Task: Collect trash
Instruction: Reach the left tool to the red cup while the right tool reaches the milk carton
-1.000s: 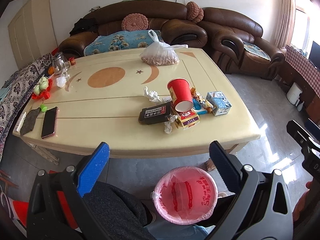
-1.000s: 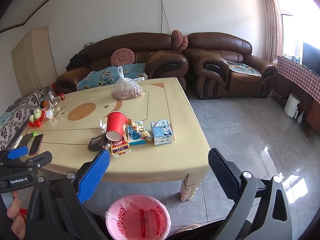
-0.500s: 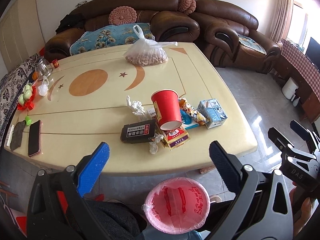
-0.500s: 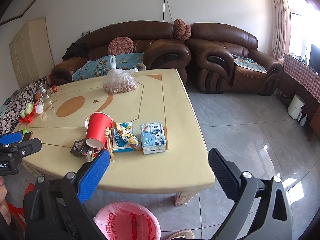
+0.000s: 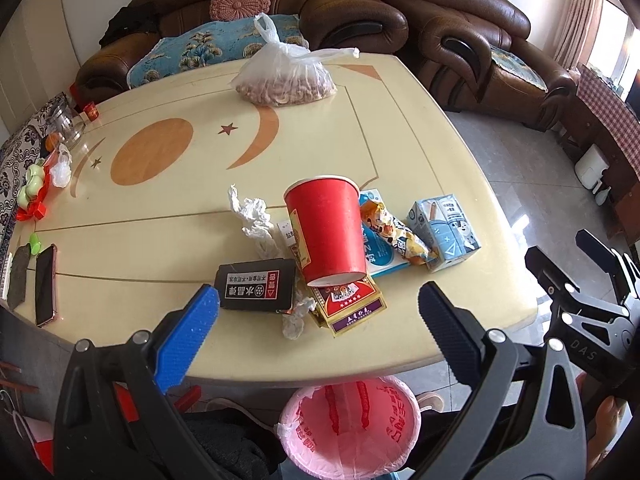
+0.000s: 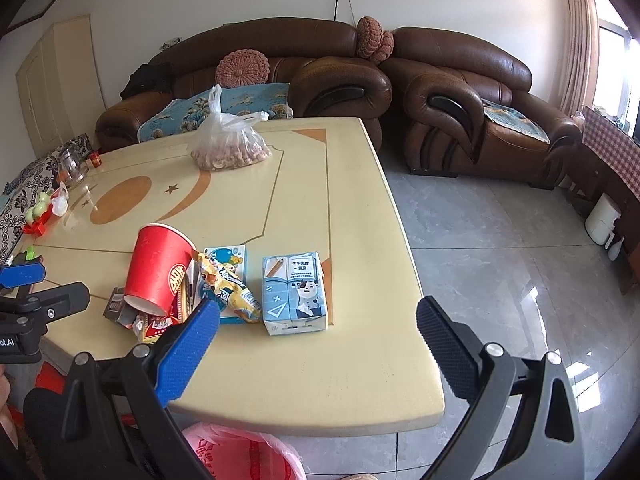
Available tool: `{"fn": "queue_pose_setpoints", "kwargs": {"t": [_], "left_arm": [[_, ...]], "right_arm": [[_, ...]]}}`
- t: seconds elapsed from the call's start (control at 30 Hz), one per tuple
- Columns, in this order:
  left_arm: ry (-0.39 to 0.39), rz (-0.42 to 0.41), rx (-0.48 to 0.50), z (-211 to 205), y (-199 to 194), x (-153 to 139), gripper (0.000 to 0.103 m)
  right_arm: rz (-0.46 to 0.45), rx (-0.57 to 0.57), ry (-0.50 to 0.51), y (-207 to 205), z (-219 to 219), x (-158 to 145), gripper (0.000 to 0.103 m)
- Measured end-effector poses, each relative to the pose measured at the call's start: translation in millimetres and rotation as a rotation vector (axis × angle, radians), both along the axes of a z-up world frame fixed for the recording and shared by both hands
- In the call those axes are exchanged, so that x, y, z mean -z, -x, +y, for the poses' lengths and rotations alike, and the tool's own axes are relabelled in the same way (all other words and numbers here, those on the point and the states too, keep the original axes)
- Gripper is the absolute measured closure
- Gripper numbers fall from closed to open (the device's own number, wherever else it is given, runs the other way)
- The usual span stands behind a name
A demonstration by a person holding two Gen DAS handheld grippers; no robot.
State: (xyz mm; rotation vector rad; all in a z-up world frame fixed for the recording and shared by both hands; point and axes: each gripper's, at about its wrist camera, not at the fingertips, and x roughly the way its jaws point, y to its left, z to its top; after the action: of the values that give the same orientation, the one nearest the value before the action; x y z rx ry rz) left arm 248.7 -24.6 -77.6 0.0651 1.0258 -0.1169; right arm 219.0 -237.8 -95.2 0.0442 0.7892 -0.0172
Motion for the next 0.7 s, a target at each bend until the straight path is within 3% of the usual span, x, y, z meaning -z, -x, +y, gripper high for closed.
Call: {"fn": "queue_pose_setpoints", "kwargs": {"t": [0.4,0.7], "left_arm": [[-0.03,0.089,-0.027,-9.1,-55.4,45.3,0.005],[-0.025,0.149,-0.051,-8.9,-80.5,70.2,0.005]], "right_arm": [[0.123,-0.084,-0.044,-78.3,5.3,64.2,0.007],[0.171,-0.09,-0.031,-105.4,10.0,91.3,0.007]]}}
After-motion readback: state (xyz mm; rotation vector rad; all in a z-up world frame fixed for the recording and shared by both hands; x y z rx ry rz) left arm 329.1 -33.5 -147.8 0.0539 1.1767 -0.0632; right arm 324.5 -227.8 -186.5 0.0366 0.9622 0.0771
